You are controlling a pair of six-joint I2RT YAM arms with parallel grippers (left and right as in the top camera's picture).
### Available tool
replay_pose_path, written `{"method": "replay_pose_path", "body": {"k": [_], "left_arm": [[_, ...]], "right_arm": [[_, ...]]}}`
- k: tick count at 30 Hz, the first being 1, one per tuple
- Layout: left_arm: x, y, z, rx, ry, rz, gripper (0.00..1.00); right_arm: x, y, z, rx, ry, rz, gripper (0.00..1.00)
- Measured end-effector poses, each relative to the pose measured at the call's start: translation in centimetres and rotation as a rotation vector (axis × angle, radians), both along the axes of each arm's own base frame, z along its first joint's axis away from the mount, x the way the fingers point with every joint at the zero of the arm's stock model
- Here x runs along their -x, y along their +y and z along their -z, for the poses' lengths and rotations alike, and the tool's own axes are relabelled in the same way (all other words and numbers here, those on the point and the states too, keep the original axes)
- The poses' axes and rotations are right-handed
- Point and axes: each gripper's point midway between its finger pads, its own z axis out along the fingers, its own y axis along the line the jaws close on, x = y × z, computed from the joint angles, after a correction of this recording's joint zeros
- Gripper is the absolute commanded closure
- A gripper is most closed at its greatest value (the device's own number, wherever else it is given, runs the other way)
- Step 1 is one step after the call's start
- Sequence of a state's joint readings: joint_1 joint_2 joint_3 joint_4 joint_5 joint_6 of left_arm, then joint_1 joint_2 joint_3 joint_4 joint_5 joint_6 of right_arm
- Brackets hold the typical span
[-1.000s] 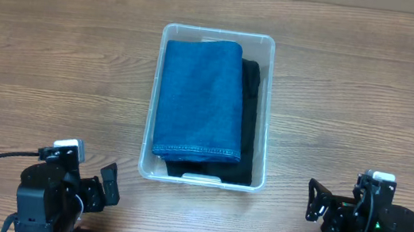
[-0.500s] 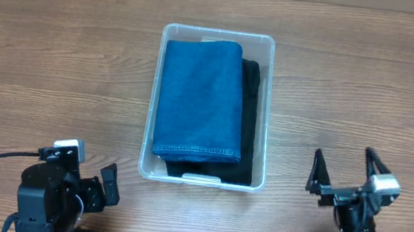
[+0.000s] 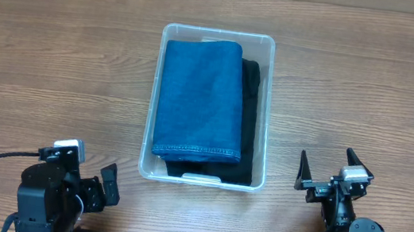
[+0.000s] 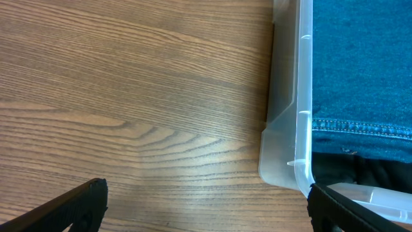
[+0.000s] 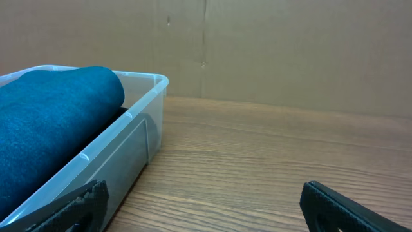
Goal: Pack container
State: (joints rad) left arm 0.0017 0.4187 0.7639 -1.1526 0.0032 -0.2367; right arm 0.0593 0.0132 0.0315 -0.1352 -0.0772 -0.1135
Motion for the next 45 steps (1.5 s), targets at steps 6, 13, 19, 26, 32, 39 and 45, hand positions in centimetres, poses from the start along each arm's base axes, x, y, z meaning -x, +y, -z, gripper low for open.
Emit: {"method": "replay_pose_path", "body": {"k": [6,13,19,26,32,39,45], "left_arm": [[0.0,0.0,0.0,0.0,0.0,0.0,0.0],[0.0,0.0,0.0,0.0,0.0,0.0,0.0],[0.0,0.0,-0.1,-0.002,-0.008,-0.001,0.0],[-4.0,-0.5,0.5,-0.073,-0.356,0.089,0.0],[-8.3,-1.5,-0.5,-0.139,-0.793,0.159,0.0],[-8.7,-1.5,2.4,-0.133,-0.742,0.164,0.0],[-8.7,-1.5,2.4,-0.133,-0.742,0.164,0.0]], "right_arm": [[0.0,0.0,0.0,-0.001,0.0,0.0,0.0],[0.0,0.0,0.0,0.0,0.001,0.0,0.0],[0.0,0.0,0.0,0.0,0.0,0.0,0.0],[0.0,0.0,0.0,0.003,0.0,0.0,0.0],[0.0,0.0,0.0,0.003,-0.001,0.0,0.0],[0.0,0.0,0.0,0.003,0.001,0.0,0.0],[0.0,0.0,0.0,0.003,0.0,0.0,0.0]]}}
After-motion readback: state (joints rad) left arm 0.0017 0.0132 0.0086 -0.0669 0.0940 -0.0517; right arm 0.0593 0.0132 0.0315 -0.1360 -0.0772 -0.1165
